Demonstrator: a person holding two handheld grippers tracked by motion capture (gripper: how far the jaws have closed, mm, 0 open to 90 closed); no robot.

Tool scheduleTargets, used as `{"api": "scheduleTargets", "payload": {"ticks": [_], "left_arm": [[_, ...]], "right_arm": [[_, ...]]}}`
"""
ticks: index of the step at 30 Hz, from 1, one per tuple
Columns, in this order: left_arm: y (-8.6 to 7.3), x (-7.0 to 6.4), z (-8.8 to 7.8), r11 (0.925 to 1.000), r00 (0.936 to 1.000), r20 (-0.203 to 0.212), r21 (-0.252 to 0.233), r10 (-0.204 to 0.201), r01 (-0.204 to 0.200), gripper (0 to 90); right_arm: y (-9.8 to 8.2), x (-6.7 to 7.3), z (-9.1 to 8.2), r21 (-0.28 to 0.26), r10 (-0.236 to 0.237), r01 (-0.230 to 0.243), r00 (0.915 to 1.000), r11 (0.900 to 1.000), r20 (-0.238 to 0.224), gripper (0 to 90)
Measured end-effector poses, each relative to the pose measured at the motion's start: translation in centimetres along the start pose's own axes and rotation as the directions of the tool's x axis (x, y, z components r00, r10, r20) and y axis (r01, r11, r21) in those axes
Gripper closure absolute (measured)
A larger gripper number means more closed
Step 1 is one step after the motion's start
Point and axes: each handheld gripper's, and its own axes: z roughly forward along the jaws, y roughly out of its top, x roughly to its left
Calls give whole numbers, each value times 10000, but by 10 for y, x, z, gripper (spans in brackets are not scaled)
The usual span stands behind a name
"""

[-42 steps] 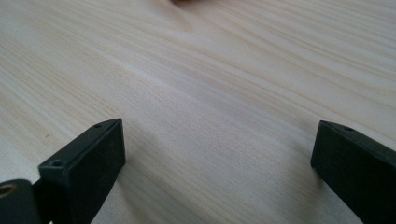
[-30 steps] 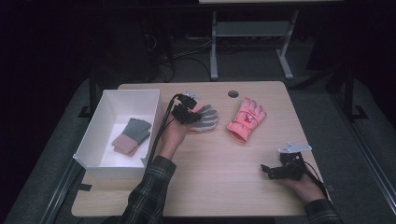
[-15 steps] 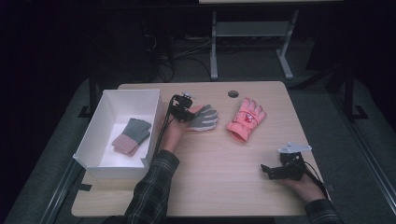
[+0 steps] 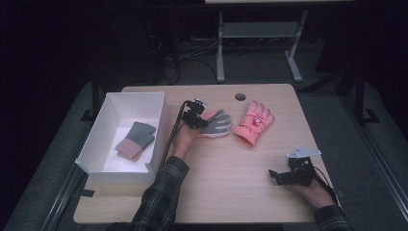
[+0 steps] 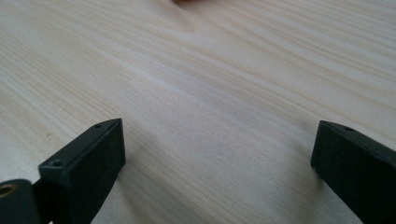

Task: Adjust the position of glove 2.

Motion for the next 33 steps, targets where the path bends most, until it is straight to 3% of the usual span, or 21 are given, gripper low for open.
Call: {"api": "scheduleTargets", "payload": {"ticks": [2, 6, 10, 11, 14, 15, 17, 19, 20, 21, 28, 33], "left_arm": [[2, -5, 2, 10000, 9998, 174, -31, 14, -13, 898], [3, -9, 2, 9999, 9998, 94, -70, 153, -152, 897], [8, 0, -10, 9995, 9998, -138, -255, 161, -165, 897], [11, 9, -15, 9991, 9998, -166, -420, -102, 95, 897], [14, 18, -20, 9977, 9991, -275, -597, -335, 318, 897], [15, 27, -23, 9970, 9974, -528, -623, -488, 455, 897], [15, 30, -22, 9970, 9957, -750, -596, -544, 500, 897], [13, 38, -14, 9967, 9913, -1040, -228, -805, 785, 897], [13, 38, -14, 9967, 9913, -1040, -228, -805, 785, 897], [11, 38, -9, 9974, 9912, -1120, 64, -705, 716, 897], [2, 30, -14, 9979, 9909, -1187, 57, -629, 640, 897], [-10, 17, -24, 9984, 9954, -793, 134, -531, 544, 897]], "right_arm": [[0, 0, 0, 1, -2, 2, 10000, 10000, -3, 25], [0, 0, 0, -1, -4, 4, 10000, 10000, -4, 25], [0, 0, 0, 4, 1, -1, 10000, 10000, -8, 25], [0, 0, 0, 5, -7, 7, 10000, 10000, -8, 25], [0, 0, 0, 2, -5, 5, 10000, 10000, -9, 25], [0, 0, 0, 3, -11, 11, 10000, 10000, -9, 25], [0, 0, 0, -2, -12, 12, 10000, 10000, -11, 25], [0, 0, 0, -1, -11, 11, 10000, 10000, -16, 25], [0, 0, 0, 2, -6, 6, 10000, 10000, -17, 25], [0, 0, 0, 3, -12, 12, 10000, 10000, -17, 25], [0, 0, 0, 3, -6, 6, 10000, 10000, -19, 25], [0, 0, 0, 0, -1, 1, 10000, 10000, -19, 25]]}}
